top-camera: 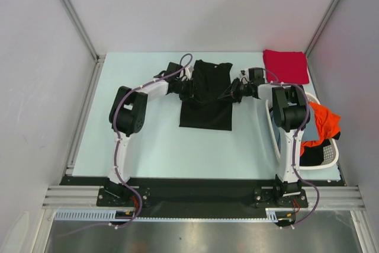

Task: Fold and stack the t-shirts
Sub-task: Fold the tshirt

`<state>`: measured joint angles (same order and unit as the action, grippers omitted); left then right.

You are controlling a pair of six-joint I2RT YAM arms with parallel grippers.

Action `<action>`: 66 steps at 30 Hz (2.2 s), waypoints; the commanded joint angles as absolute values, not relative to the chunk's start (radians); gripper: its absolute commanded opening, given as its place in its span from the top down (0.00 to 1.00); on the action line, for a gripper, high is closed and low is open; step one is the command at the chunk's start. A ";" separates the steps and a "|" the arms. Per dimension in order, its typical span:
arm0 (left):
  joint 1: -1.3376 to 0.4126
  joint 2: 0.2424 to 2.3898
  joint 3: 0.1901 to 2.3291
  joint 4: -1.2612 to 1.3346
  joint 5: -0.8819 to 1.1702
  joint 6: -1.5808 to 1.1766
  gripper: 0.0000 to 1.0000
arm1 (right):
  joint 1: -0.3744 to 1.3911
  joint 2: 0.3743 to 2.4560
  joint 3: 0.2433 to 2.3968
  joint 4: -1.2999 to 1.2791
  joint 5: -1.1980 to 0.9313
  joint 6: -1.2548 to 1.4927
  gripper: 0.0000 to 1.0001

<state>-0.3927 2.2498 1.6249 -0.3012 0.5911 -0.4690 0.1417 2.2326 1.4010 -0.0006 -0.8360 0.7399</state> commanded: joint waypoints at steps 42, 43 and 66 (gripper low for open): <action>-0.459 1.798 1.186 -0.437 0.416 -0.330 0.68 | 0.228 1.758 1.032 -0.431 -0.750 0.431 0.78; -0.475 1.792 1.193 -0.431 0.428 -0.345 0.68 | 0.257 1.769 1.049 -0.420 -0.759 0.448 0.78; -0.406 1.855 0.993 -0.242 0.496 -0.446 0.71 | 0.193 1.898 0.974 -0.348 -0.743 0.444 0.78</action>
<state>-0.4118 1.9125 1.0546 -0.1680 0.5995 -0.5037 0.2462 1.9633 1.0103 -0.2394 -0.8452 0.5594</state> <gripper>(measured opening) 0.288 0.208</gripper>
